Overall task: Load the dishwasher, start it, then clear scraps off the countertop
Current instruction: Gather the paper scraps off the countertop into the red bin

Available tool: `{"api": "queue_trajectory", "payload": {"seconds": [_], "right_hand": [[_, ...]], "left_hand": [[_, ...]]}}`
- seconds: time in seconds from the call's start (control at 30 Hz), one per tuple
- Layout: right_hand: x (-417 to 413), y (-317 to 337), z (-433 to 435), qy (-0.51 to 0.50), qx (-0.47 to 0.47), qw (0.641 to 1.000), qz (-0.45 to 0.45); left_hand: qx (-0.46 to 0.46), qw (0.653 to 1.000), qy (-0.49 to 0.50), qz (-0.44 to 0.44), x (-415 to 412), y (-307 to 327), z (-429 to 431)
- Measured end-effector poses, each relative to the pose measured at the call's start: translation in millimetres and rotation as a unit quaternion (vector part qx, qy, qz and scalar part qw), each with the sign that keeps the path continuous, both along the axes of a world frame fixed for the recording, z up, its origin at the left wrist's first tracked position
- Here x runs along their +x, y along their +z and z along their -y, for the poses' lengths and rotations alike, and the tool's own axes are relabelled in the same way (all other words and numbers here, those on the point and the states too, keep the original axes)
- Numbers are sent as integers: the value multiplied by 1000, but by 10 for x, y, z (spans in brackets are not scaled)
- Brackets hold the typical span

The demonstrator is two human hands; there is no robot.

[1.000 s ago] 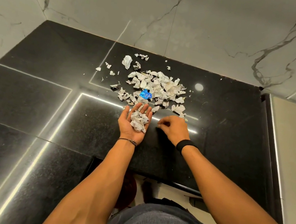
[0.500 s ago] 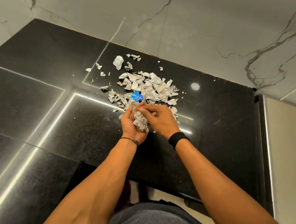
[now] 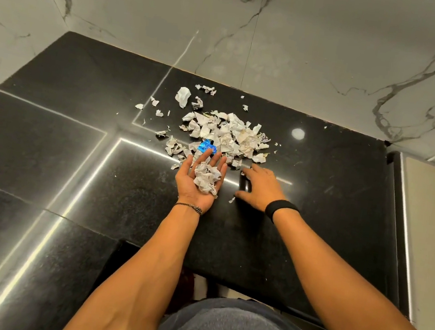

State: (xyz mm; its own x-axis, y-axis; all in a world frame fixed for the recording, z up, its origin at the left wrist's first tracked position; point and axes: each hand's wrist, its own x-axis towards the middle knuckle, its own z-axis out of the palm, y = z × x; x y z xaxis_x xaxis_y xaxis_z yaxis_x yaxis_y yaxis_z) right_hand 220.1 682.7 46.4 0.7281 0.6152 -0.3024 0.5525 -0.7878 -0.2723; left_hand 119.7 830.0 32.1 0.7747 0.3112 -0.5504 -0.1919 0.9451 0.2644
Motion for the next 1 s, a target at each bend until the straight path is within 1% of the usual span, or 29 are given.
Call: {"api": "queue_trajectory", "payload": {"seconds": [0.03,0.17,0.23,0.3,0.37,0.43,0.47,0.53,0.6,0.67,0.73,0.83,0.93,1.0], "right_hand": [[-48,-61,-23,14,-4,1000,14],[-279,-101,-60,65,46,993,83],[-325,-62,-74,69,45,992,92],[-327,-12,-81,48,51,995,76],[-324,55,-72,-26,125,991,28],[-350,172,-104,-97,228,969,-15],[-374,245,-149,-114,271,955,-34],[-429,394,-286,-114,339,931,-76],[-494,516,-432,-90,384,914,-98],[-576,589,-548,-59,395,911,-100],[-657,621,-633,-23,377,922,-85],[-737,571,-698,22,331,942,-38],[-754,475,-728,36,295,955,-17],[-760,481,-743,24,321,946,-30]], "left_hand": [[1,1000,1,-1,3,-12,-6],[1,1000,4,-8,2,-8,16],[1,1000,4,-14,-12,-5,27],[4,1000,3,-18,-37,14,7],[2,1000,8,-18,-57,26,-23],[-2,1000,13,-17,-95,44,-50],[-5,1000,19,-16,-118,52,-53],[-5,1000,21,-20,-148,36,-60],[5,999,18,-34,-154,28,-70],[8,999,12,-33,-149,41,-77],[11,1000,4,-22,-166,92,-95],[17,1000,4,-10,-198,106,-142],[14,1000,14,-6,-214,74,-207],[7,1000,14,-2,-214,63,-229]]}}
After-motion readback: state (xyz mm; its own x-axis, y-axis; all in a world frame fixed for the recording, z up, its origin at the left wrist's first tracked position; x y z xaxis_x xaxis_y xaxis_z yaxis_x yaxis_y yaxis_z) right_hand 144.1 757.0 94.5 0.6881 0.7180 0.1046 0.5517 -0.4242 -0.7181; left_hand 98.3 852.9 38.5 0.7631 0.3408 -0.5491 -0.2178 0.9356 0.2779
